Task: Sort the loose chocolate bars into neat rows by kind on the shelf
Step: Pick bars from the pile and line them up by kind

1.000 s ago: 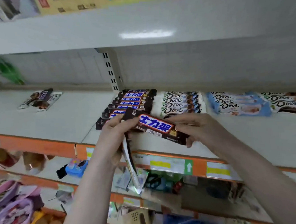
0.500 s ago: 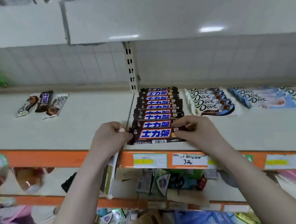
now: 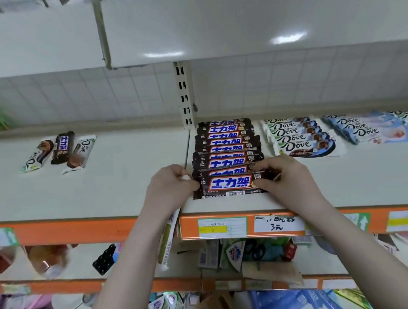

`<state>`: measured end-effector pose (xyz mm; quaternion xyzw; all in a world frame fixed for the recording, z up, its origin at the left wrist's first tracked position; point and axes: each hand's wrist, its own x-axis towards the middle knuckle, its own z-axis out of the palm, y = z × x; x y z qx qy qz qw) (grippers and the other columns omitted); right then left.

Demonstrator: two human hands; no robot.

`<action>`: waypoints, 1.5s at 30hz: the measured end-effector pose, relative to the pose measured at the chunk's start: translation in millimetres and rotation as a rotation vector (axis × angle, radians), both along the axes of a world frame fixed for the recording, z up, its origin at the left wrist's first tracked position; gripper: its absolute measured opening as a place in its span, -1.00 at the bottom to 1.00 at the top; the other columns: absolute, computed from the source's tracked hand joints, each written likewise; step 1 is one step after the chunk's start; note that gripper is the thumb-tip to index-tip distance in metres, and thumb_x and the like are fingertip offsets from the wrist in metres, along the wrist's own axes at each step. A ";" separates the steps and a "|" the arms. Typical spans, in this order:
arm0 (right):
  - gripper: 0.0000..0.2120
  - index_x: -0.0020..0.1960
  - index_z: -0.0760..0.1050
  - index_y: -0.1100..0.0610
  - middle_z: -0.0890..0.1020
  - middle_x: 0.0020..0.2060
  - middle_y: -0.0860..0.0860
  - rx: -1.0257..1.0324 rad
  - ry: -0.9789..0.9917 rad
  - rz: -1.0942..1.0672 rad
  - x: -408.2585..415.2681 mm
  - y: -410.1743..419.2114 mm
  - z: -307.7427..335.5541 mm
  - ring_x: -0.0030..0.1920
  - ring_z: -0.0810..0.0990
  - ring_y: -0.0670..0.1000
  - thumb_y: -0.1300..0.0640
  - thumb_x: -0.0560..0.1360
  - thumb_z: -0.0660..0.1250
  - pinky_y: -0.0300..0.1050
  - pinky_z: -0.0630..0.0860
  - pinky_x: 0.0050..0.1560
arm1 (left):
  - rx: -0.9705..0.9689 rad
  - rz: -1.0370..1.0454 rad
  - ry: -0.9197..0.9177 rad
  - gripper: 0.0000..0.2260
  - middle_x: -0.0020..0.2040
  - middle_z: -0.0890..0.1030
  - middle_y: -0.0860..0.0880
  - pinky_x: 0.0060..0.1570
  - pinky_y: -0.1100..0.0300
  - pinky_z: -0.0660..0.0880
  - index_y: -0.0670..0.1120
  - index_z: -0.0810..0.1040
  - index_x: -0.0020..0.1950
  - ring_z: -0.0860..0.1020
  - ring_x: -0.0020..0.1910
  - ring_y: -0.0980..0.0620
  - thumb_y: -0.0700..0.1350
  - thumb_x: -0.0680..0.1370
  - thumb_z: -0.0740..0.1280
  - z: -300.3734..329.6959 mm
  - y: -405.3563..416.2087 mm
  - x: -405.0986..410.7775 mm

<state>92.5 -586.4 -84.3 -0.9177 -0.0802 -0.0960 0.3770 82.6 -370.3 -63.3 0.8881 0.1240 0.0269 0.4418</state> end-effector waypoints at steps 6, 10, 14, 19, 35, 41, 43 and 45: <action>-0.77 0.06 0.58 0.06 0.57 -0.05 0.01 -0.005 -0.152 -0.099 -4.8 -2.3 2.0 -0.01 0.47 -0.01 0.13 0.40 0.40 -0.22 0.32 -0.03 | -0.753 -0.028 -0.175 -0.87 -0.49 0.38 0.04 -0.53 0.30 0.30 -0.11 0.49 -0.19 0.33 -0.50 0.08 -0.29 0.51 0.23 13.7 5.9 -4.9; -0.83 0.03 0.59 0.04 0.54 -0.18 -0.15 0.140 -0.170 -0.082 -22.2 -2.6 9.9 -0.12 0.50 -0.09 0.16 0.44 0.36 -0.27 0.37 -0.12 | -1.296 -0.051 -0.267 -0.81 -0.42 0.40 -0.02 -0.46 0.30 0.38 -0.12 0.46 -0.10 0.37 -0.46 0.08 -0.33 0.52 0.10 21.0 -10.1 -5.8; -0.88 -0.05 0.59 0.01 0.63 -0.24 -0.15 0.338 -0.048 0.022 -38.8 -11.7 16.9 -0.23 0.54 -0.25 0.18 0.46 0.33 -0.47 0.40 -0.20 | -1.439 -0.088 -0.353 -0.79 -0.39 0.45 -0.02 -0.37 0.29 0.41 -0.13 0.48 -0.08 0.41 -0.41 0.09 -0.32 0.53 0.08 24.0 -42.3 -8.9; -0.90 -0.09 0.62 0.07 0.66 -0.31 0.11 0.505 0.137 0.159 -49.6 -47.3 21.8 -0.30 0.59 -0.11 0.18 0.44 0.35 -0.37 0.46 -0.28 | -1.419 -0.146 -0.510 -0.82 -0.40 0.46 0.00 -0.35 0.27 0.41 -0.12 0.46 -0.07 0.44 -0.42 0.08 -0.30 0.52 0.10 27.9 -105.3 -12.6; -0.89 -0.09 0.63 0.06 0.33 -0.43 0.12 0.579 0.205 0.051 -16.2 -328.7 25.3 -0.38 0.40 0.01 0.22 0.41 0.40 -0.29 0.44 -0.41 | -0.463 -0.239 -0.185 -0.84 -0.26 0.40 -0.01 -0.41 0.25 0.56 -0.03 0.57 -0.03 0.40 -0.34 0.14 -0.28 0.53 0.29 14.2 -340.3 0.7; -0.73 -0.02 0.61 -0.04 0.55 -0.34 -0.26 0.368 0.145 0.082 -2.4 -367.0 30.9 -0.40 0.40 -0.17 0.19 0.32 0.49 -0.47 0.34 -0.34 | -0.497 -0.325 -0.095 -0.79 0.00 0.60 0.11 -0.23 0.26 0.58 -0.05 0.62 -0.08 0.62 -0.26 0.16 -0.34 0.40 0.43 15.9 -368.7 7.5; -0.60 0.06 0.59 -0.03 0.53 -0.02 -0.25 0.249 0.125 0.113 0.8 -375.5 28.8 -0.35 0.42 -0.19 0.23 0.27 0.52 -0.47 0.37 -0.28 | -0.386 -0.369 -0.068 -0.69 0.11 0.59 0.11 -0.07 0.32 0.54 0.02 0.62 -0.04 0.63 -0.09 0.12 -0.31 0.33 0.50 14.3 -370.0 15.3; -0.53 0.10 0.56 -0.02 0.50 0.07 -0.14 0.143 0.055 0.138 2.9 -382.1 23.1 -0.33 0.44 -0.18 0.26 0.24 0.53 -0.43 0.38 -0.25 | -0.275 -0.454 -0.058 -0.63 0.17 0.57 0.11 0.14 0.29 0.46 0.04 0.60 0.00 0.57 0.07 0.14 -0.30 0.30 0.52 12.5 -374.1 23.1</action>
